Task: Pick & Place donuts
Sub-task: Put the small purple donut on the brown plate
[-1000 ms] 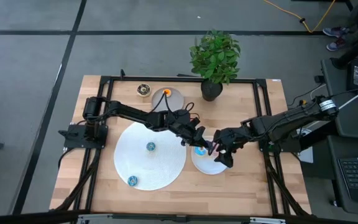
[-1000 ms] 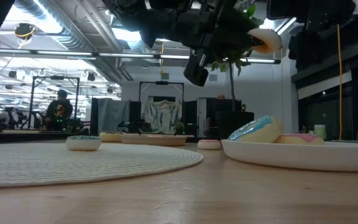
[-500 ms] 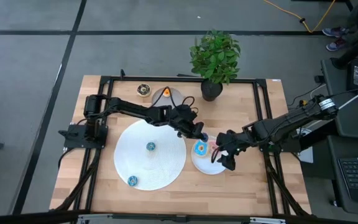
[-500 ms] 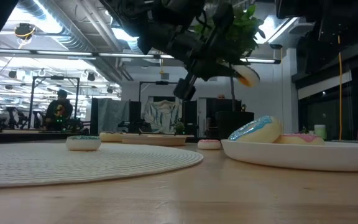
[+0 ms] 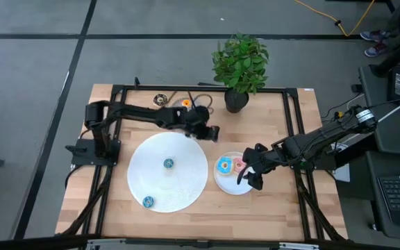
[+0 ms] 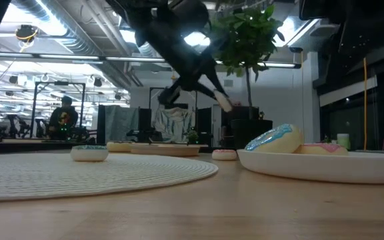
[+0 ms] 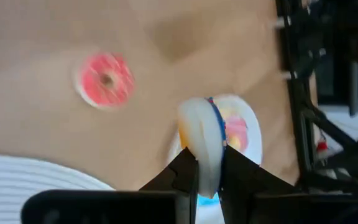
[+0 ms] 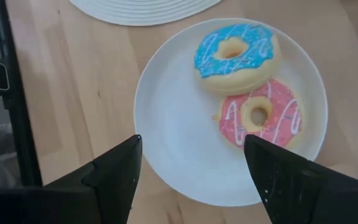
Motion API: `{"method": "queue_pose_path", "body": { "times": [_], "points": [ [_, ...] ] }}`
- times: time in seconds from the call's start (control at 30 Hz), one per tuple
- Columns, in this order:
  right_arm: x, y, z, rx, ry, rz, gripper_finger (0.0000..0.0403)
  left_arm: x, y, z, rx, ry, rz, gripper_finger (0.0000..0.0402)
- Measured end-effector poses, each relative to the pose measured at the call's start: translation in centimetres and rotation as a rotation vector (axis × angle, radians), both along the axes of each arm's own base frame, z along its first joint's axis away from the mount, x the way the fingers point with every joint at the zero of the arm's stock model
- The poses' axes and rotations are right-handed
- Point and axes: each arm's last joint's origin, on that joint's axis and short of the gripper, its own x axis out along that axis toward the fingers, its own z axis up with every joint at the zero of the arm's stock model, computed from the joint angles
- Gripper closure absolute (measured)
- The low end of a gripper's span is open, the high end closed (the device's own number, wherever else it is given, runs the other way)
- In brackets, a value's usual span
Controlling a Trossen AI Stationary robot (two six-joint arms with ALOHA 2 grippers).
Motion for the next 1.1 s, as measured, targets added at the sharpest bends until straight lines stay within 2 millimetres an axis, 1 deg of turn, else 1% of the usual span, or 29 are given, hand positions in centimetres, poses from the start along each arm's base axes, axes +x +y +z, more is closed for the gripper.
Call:
{"method": "queue_pose_path", "body": {
  "times": [0.17, 0.23, 0.37, 0.5, 0.57, 0.67, 0.77, 0.93, 1.1],
  "points": [
    [0.0, 0.0, 0.0, -0.005, -0.004, -0.006, 0.0118, -1.4, 2.7, 1.0, 0.06, 0.028, 0.057, 0.0364],
    [0.0, 0.0, 0.0, -0.003, -0.003, -0.01, 0.0118, -2.1, 3.8, 0.9, 0.076, 0.062, 0.066, 0.0365],
    [0.0, 0.0, 0.0, 0.007, -0.002, -0.027, 0.0118, -3.4, 5.9, 0.2, 0.085, 0.092, 0.101, 0.0363],
    [0.0, 0.0, 0.0, 0.001, -0.004, -0.032, 0.0118, -5.0, 7.6, -1.4, 0.048, 0.14, 0.132, 0.0362],
    [0.0, 0.0, 0.0, 0.002, -0.005, -0.034, 0.0118, -5.5, 8.3, -1.8, 0.047, 0.143, 0.134, 0.0363],
    [0.0, 0.0, 0.0, -0.002, -0.007, -0.039, 0.0118, -6.4, 9.2, -2.7, 0.04, 0.159, 0.157, 0.0364],
    [0.0, -0.1, 0.0, 0.003, -0.006, -0.051, 0.0118, -6.9, 10.2, -3.1, 0.035, 0.113, 0.145, 0.0362],
    [0.1, -0.1, 0.0, 0.008, -0.007, -0.063, 0.0118, -8.1, 11.4, -4.1, 0.002, 0.107, 0.137, 0.0362],
    [0.1, -0.1, 0.0, -0.003, -0.015, -0.086, 0.0118, -9.5, 11.7, -5.6, -0.064, 0.132, 0.139, 0.0362]
  ]
}}
